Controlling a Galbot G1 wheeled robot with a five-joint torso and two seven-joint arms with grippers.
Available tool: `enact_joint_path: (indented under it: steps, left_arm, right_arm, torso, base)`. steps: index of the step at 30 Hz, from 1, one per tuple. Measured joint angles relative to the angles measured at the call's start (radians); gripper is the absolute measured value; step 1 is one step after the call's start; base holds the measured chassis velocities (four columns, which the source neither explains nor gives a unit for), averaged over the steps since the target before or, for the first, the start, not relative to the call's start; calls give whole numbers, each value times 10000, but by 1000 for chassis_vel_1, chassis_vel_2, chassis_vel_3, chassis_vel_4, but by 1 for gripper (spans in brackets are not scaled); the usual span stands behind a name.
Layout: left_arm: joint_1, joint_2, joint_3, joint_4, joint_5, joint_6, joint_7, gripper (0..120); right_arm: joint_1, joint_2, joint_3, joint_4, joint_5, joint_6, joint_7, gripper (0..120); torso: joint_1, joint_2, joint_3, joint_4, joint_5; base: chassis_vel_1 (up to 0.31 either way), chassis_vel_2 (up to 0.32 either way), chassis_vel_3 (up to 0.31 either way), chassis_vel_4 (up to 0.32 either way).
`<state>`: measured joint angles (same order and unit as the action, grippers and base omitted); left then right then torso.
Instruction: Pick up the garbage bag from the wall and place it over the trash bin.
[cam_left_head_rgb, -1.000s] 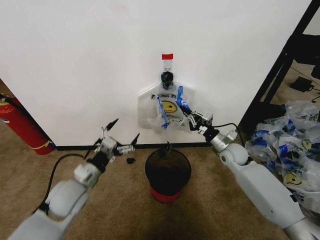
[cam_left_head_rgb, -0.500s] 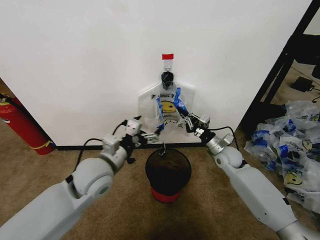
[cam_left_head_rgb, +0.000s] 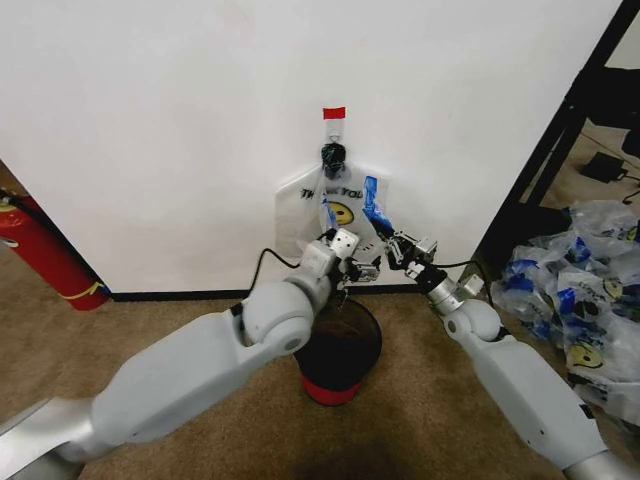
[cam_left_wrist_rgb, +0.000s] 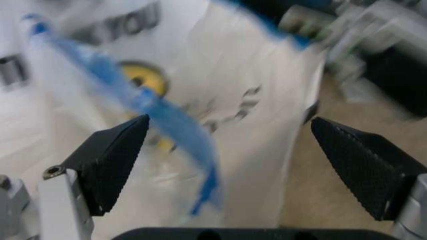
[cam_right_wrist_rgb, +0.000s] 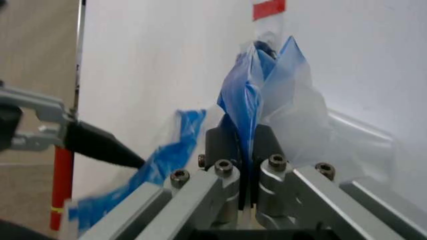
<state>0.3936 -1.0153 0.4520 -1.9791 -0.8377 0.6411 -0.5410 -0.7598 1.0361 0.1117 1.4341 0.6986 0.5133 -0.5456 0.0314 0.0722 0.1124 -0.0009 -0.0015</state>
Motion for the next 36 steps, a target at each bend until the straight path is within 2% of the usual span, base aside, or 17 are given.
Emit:
enact_joint_path:
  steps: [3, 5, 6, 9, 12, 13, 19, 22, 28, 32, 33, 36]
  left_arm:
    - [-70, 85, 44, 42, 136, 144, -99, 93]
    - [-86, 104, 46, 47, 185, 214, -151, 93]
    - [-80, 205, 31, 43, 279, 353, -233, 94]
    - [-77, 290, 29, 60, 402, 428, -251, 91]
    - [-73, 320, 43, 239, 793, 441, -238, 79]
    - [-73, 320, 43, 239, 793, 441, -238, 79]
    - [17, 455, -62, 332, 1172, 475, -210, 52]
    - [81, 499, -138, 321, 1201, 475, -209, 49]
    - [355, 731, -399, 106, 1211, 417, -166, 20]
    - [465, 825, -512, -15, 1191, 304, -127, 12]
    - [518, 870, -575, -75, 1168, 209, -94, 4]
    - [622, 926, -720, -186, 1030, -38, -50, 0]
  right_arm:
    - [-4, -28, 45, 36, -24, 12, -37, 0]
    - [-8, -44, 66, 38, -30, 20, -52, 0]
    - [-16, -67, 87, 64, -48, 28, -57, 0]
    - [-16, -74, 87, 116, -60, 34, -57, 0]
    - [-12, -74, 86, 241, -61, 39, -40, 0]
    - [-12, -74, 86, 241, -61, 39, -40, 0]
    - [-46, -75, 85, 414, -74, 39, 23, 0]
    - [-63, -77, 98, 433, -80, 39, 31, 0]
    - [-143, -110, 224, 448, -103, 44, 51, 0]
    - [-183, -157, 291, 449, -102, 68, 64, 0]
    - [-213, -186, 315, 462, -86, 72, 69, 0]
    - [-313, -238, 354, 578, 73, 73, 106, 0]
  torso:
    - [-1, 0, 0, 9, -3]
    - [-1, 0, 0, 0, -3]
    - [0, 0, 0, -14, -1]
    - [-1, 0, -1, -9, -2]
    - [-1, 0, 0, -3, -3]
    - [-1, 0, 0, -3, -3]
    - [-1, 0, 0, -6, -3]
    - [-1, 0, -1, -6, -3]
    - [-1, 0, 0, -6, -3]
    - [-1, 0, -1, -6, -3]
    - [-1, 0, -1, -6, -3]
    - [-1, 0, -1, -6, -3]
  base:
    - [0, 0, 0, 0]
    - [0, 0, 0, 0]
    - [0, 0, 0, 0]
    - [0, 0, 0, 0]
    - [0, 0, 0, 0]
    - [0, 0, 0, 0]
    - [0, 0, 0, 0]
    - [0, 0, 0, 0]
    - [0, 0, 0, 0]
    - [0, 0, 0, 0]
    - [0, 0, 0, 0]
    - [0, 0, 0, 0]
